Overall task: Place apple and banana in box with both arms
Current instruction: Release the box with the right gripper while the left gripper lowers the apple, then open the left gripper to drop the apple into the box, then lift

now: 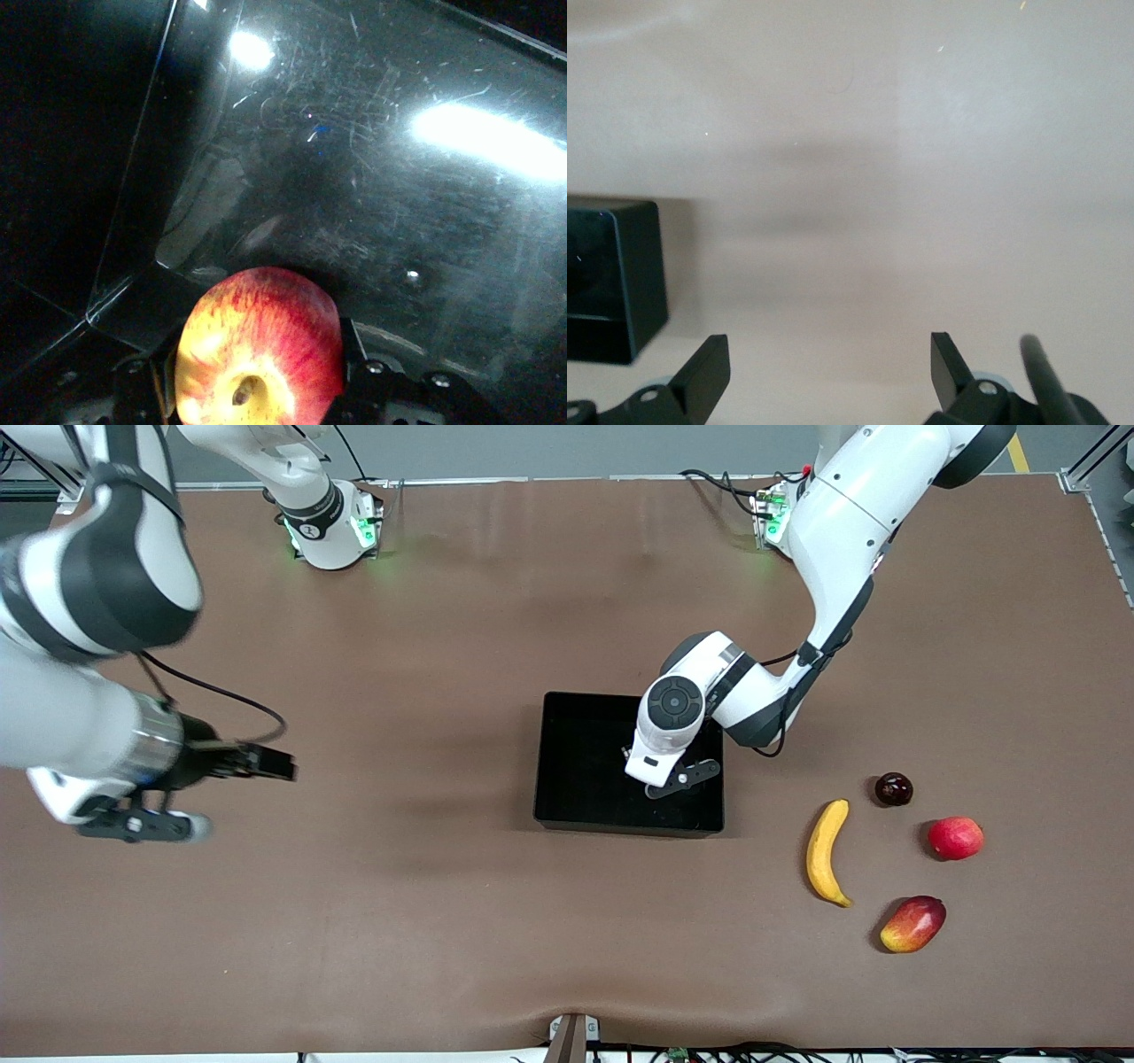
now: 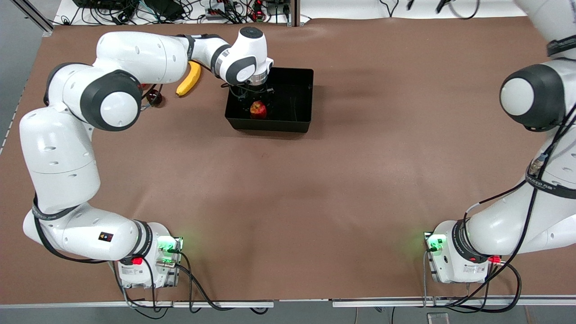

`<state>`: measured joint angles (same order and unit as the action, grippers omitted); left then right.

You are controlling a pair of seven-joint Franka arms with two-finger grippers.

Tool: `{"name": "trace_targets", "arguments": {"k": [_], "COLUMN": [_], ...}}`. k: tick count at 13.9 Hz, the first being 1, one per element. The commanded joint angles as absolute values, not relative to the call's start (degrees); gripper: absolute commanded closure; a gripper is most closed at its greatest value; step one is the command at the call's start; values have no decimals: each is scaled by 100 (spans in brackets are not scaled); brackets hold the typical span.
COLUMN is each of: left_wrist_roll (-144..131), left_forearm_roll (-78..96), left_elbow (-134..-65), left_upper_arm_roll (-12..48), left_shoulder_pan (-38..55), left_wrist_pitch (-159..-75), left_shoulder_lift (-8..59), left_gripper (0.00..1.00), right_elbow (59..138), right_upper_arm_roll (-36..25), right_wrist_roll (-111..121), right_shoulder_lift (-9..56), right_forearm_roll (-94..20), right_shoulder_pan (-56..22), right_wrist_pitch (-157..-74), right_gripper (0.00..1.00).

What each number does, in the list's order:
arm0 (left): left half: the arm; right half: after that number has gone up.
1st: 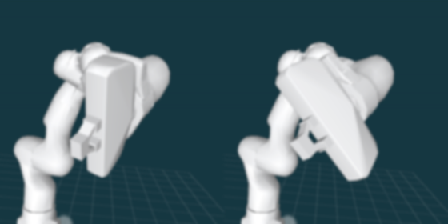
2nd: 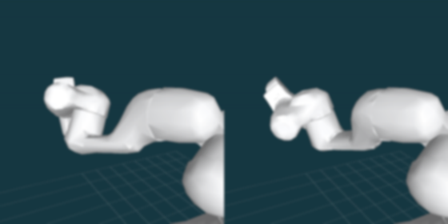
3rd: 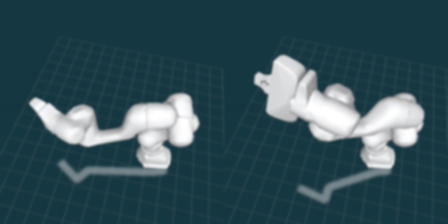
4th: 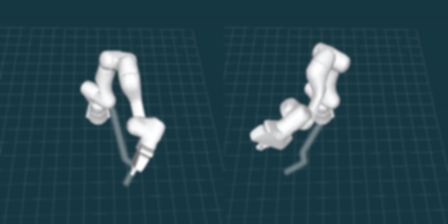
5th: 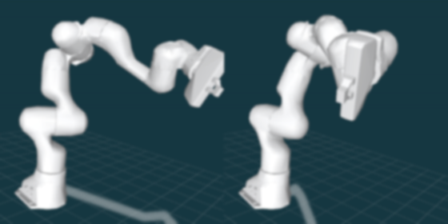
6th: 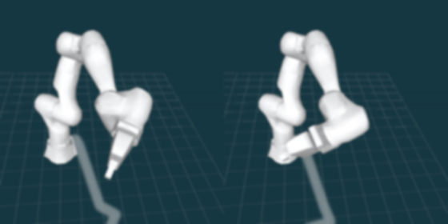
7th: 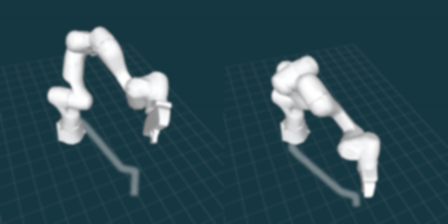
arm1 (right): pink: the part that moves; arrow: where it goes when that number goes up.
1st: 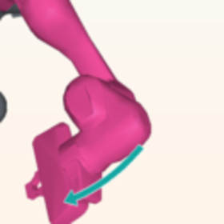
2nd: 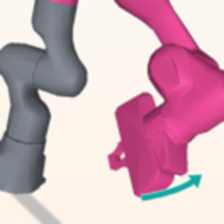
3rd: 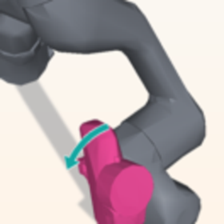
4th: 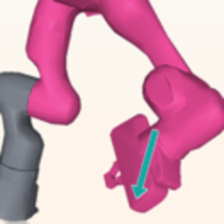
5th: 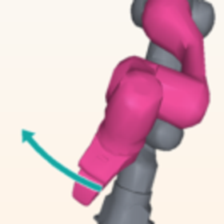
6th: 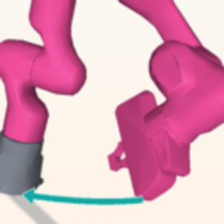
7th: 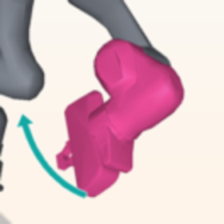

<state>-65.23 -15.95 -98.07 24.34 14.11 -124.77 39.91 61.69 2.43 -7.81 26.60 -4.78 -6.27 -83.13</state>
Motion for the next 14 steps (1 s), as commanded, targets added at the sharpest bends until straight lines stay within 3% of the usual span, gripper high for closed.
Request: {"name": "trace_targets", "arguments": {"k": [1,6,9,11,12,13,14], "left_wrist_roll": [-6566,-6583,-6592,-6627,-6644,-6645,-6636], "left_forearm_roll": [-1705,-1714,-1766,-1793,-1793,-1793,-1802], "left_elbow": [-9993,-9976,-9967,-9967,-9949,-9941,-9932], "left_upper_arm_roll": [2400,2391,2399,2399,2408,2400,2399], "left_shoulder_pan": [1441,1441,1441,1450,1450,1441,1441], "left_wrist_pitch": [-12498,-12165,-12006,-12006,-12006,-12006,-12006], "left_shoulder_lift": [3858,3823,3797,3823,3841,3850,3850], "left_gripper": [99,99,99,97,86,59,1], "right_elbow": [6328,6590,7634,8573,8926,9034,9053], "right_upper_arm_roll": [352,351,343,352,352,352,343], "right_wrist_roll": [253,229,237,237,237,237,246], "right_shoulder_lift": [2225,1417,478,-173,-358,-430,-431], "right_forearm_roll": [-387,-378,-343,-325,-325,-325,-325], "right_shoulder_pan": [-71,352,352,343,343,351,369], "right_wrist_pitch": [-7808,-7119,-7268,-7793,-8022,-8042,-7972], "right_gripper": [0,0,0,0,0,0,0]}}
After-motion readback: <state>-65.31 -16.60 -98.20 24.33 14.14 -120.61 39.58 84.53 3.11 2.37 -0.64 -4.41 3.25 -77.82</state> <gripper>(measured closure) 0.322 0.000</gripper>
